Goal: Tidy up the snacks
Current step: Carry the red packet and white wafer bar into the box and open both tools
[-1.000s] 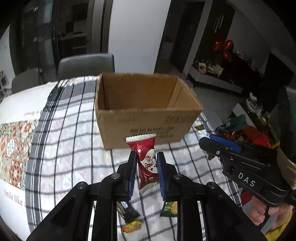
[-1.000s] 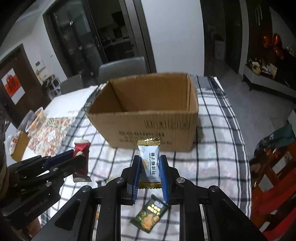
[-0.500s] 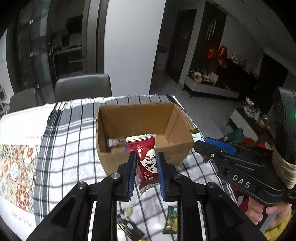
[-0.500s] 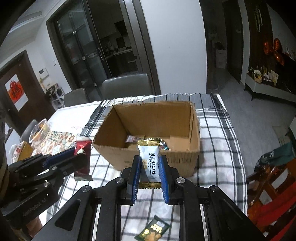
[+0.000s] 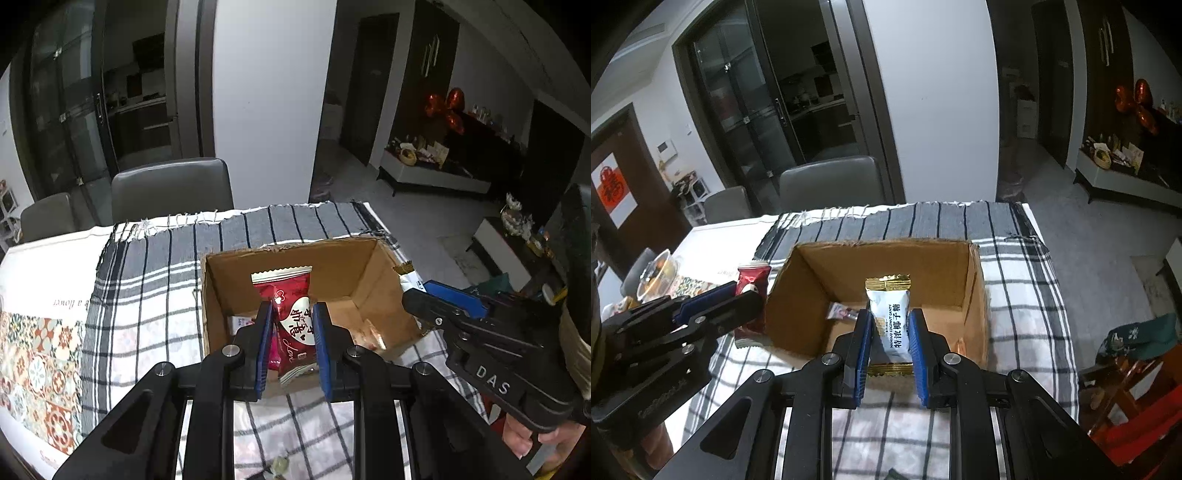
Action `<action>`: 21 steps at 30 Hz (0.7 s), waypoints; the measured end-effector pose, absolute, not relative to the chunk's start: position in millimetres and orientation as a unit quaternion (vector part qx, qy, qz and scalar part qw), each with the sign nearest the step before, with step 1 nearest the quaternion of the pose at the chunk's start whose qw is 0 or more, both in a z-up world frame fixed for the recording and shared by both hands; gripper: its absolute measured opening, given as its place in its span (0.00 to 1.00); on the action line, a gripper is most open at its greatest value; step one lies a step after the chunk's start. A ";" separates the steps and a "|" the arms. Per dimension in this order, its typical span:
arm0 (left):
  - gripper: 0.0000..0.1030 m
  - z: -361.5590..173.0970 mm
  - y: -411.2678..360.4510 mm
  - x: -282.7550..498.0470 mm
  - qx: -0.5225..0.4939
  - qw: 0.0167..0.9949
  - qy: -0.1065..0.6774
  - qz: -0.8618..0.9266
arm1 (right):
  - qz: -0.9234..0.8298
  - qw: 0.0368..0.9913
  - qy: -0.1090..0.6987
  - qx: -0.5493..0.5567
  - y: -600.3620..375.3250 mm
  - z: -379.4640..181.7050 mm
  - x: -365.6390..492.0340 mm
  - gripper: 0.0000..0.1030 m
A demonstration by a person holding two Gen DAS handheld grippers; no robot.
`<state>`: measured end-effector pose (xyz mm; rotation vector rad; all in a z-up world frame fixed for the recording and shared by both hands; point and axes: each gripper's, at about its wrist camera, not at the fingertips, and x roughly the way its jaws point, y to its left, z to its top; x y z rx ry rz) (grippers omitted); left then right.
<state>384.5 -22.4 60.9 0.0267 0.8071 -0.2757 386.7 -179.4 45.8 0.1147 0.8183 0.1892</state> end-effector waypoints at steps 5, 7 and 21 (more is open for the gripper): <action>0.42 60.5 -16.6 389.7 0.004 0.917 0.384 -0.112 | 0.061 0.911 0.405 0.057 -182.4 41.2 393.0 0.42; 0.42 60.7 -15.0 385.1 0.009 0.918 0.382 -0.109 | 0.062 0.908 0.409 0.063 -183.9 39.8 390.4 0.42; 0.42 57.3 -4.8 316.6 0.007 0.917 0.382 -0.115 | 0.059 0.911 0.400 0.085 -176.2 40.7 319.4 0.42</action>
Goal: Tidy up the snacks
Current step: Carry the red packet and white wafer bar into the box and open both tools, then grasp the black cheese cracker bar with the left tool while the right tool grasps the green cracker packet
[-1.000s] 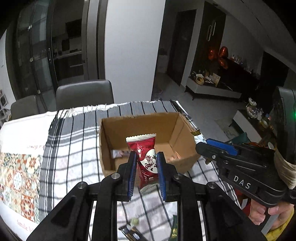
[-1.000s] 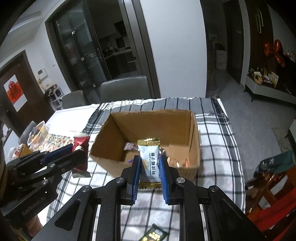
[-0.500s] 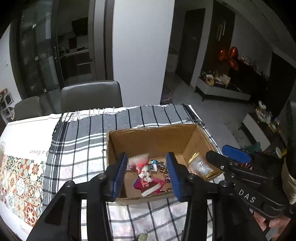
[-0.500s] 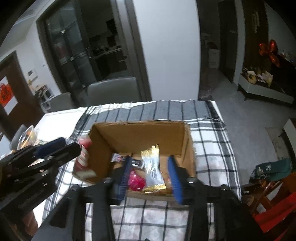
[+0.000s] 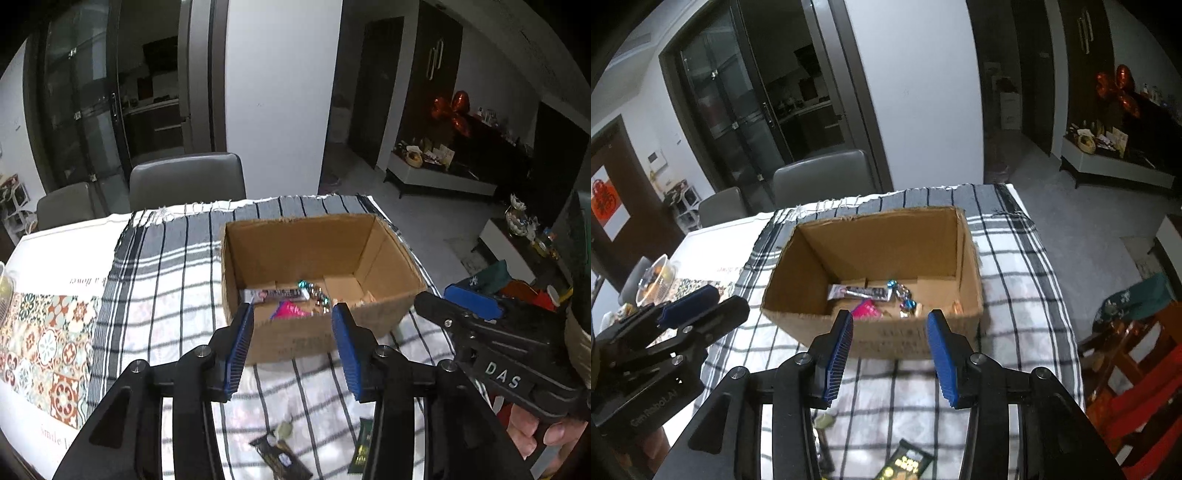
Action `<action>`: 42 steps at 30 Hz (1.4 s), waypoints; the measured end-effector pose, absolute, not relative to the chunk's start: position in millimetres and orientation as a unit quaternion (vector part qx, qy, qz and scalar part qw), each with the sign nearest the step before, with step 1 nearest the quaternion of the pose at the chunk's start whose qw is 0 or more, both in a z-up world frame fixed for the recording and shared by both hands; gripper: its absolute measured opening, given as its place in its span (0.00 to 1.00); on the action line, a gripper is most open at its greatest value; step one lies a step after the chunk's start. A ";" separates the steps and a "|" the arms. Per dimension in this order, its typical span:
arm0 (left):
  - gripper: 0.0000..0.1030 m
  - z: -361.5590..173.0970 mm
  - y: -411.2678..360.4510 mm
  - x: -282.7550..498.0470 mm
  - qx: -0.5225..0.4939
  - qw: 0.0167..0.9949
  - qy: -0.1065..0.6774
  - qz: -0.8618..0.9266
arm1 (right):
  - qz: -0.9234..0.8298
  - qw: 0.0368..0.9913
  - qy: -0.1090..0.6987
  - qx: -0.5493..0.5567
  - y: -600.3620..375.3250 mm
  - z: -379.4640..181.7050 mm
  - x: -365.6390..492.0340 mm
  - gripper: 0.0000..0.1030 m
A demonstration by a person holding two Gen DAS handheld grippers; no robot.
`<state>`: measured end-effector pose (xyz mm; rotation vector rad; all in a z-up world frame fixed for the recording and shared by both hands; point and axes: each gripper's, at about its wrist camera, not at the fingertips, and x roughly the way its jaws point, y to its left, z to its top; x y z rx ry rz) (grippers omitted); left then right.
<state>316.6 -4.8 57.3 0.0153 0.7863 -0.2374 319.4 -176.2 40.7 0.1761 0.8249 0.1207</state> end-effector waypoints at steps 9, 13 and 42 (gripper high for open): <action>0.42 34.5 7.6 273.6 -0.014 0.910 0.399 -0.108 | 0.049 0.904 0.412 0.098 -174.3 23.6 274.3 0.42; 0.42 19.6 9.5 259.5 -0.015 0.905 0.411 -0.108 | 0.048 0.896 0.427 0.108 -174.5 8.3 258.6 0.42; 0.42 -106.0 20.9 259.4 -0.061 0.816 0.569 -0.081 | -0.001 0.799 0.574 0.179 -178.2 -110.7 246.5 0.42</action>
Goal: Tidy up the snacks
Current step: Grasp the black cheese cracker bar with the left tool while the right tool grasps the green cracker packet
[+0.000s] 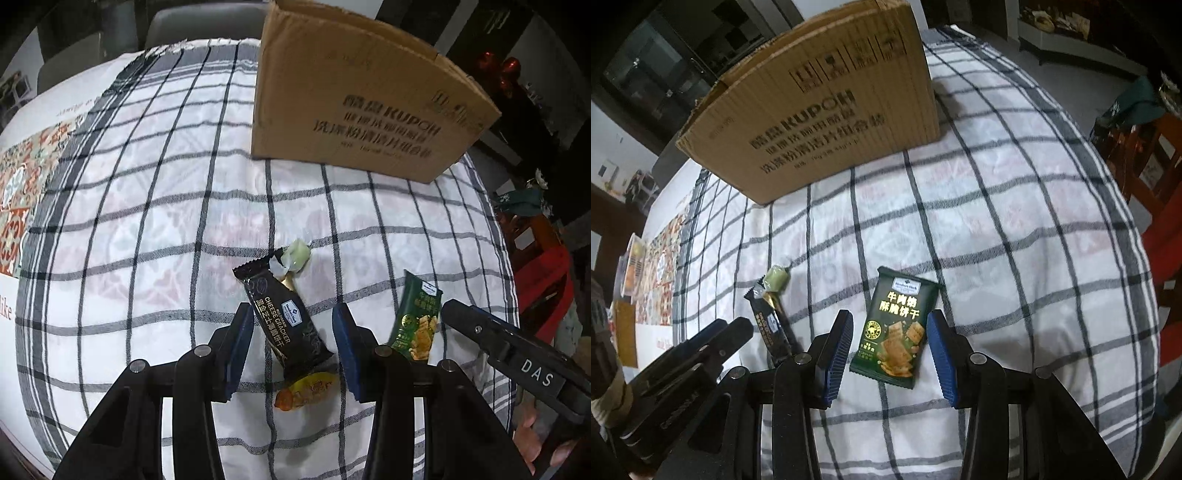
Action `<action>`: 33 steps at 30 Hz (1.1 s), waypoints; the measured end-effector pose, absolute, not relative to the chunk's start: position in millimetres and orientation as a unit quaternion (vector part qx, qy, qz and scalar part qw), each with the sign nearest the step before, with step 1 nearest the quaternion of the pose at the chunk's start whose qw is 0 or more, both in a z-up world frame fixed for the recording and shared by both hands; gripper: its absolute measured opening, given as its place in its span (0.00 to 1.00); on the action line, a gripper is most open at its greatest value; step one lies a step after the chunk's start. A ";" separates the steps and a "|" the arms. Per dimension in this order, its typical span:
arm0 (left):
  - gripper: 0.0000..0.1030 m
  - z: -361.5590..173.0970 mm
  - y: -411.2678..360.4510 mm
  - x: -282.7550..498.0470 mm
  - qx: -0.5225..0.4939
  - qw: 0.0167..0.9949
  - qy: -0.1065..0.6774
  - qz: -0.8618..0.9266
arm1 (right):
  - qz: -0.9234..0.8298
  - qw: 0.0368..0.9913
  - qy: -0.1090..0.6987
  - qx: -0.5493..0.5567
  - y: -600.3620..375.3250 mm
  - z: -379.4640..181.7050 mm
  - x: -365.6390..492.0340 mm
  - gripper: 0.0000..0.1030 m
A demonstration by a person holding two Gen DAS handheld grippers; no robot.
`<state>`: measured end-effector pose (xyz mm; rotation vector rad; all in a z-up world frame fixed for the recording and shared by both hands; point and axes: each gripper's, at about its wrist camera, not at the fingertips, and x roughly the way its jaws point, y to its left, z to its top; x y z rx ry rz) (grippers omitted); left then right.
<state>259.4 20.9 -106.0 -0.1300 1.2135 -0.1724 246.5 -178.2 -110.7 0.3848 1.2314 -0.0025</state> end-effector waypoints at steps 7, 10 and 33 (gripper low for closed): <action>0.42 -121.3 21.5 266.8 -0.062 0.807 0.584 -0.062 | -0.011 0.789 0.586 0.183 -177.0 -121.7 251.2 0.42; 0.42 -125.9 23.2 269.8 -0.065 0.804 0.588 -0.058 | -0.010 0.786 0.591 0.180 -174.7 -126.4 253.5 0.42; 0.42 -149.4 10.7 280.5 -0.060 0.795 0.603 -0.030 | -0.041 0.784 0.600 0.156 -162.3 -143.1 267.7 0.46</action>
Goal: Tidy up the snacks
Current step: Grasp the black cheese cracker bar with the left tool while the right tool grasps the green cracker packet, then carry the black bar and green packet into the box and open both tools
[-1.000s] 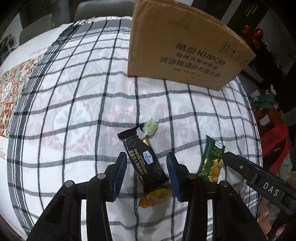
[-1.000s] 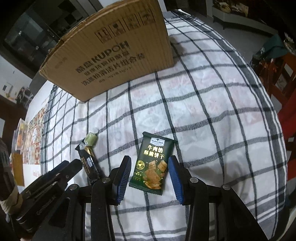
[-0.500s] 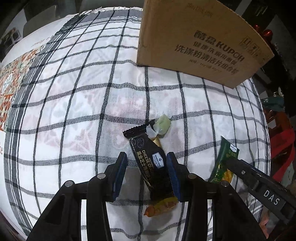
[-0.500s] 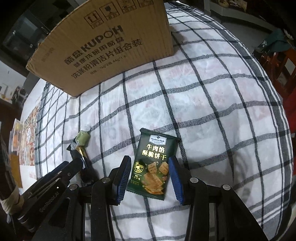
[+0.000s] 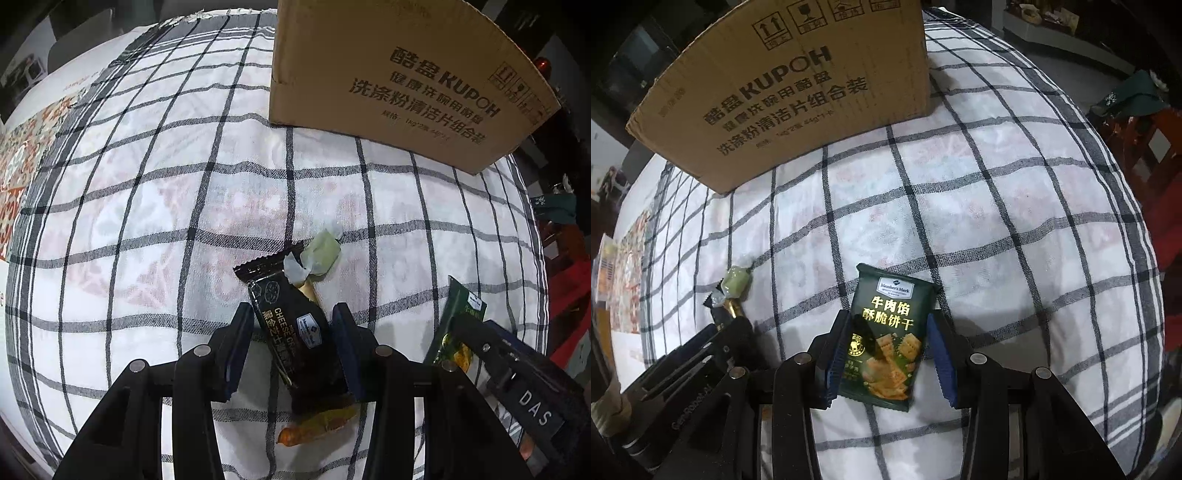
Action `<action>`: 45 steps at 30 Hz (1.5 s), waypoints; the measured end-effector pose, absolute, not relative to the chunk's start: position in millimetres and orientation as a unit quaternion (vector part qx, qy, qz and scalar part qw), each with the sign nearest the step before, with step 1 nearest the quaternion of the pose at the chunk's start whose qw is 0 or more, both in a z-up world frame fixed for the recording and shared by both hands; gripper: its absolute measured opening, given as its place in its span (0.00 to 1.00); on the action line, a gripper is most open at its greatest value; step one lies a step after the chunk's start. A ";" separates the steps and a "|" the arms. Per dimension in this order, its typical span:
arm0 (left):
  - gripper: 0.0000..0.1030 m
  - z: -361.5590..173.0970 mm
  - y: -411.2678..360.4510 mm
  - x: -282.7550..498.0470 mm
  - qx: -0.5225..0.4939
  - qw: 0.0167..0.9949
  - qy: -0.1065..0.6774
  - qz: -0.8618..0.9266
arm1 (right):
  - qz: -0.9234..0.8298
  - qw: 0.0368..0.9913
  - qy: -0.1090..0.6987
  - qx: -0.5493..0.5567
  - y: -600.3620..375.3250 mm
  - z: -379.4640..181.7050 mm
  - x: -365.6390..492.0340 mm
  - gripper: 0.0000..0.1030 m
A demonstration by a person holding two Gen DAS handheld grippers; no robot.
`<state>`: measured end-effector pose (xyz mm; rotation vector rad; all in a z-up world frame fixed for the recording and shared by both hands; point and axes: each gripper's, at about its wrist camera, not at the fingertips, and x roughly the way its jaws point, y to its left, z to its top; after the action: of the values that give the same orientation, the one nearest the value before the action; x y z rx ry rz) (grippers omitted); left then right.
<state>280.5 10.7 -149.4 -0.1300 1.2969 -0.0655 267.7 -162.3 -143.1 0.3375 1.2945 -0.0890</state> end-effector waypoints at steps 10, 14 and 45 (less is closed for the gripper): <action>0.42 -151.9 2.6 285.8 -0.051 0.798 0.600 -0.024 | -0.047 0.783 0.607 0.128 -148.3 -150.9 272.3 0.52; 0.41 -152.8 0.0 283.7 -0.041 0.802 0.596 -0.024 | -0.053 0.788 0.604 0.106 -139.5 -152.2 275.4 0.52; 0.33 -65.5 14.7 241.3 -0.047 0.865 0.495 -0.065 | 0.017 0.871 0.485 0.080 -135.3 -53.6 243.8 0.46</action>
<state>241.3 14.7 -65.5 -0.0986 1.0380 -0.1364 243.8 -135.3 -53.6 0.1675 1.0136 0.0354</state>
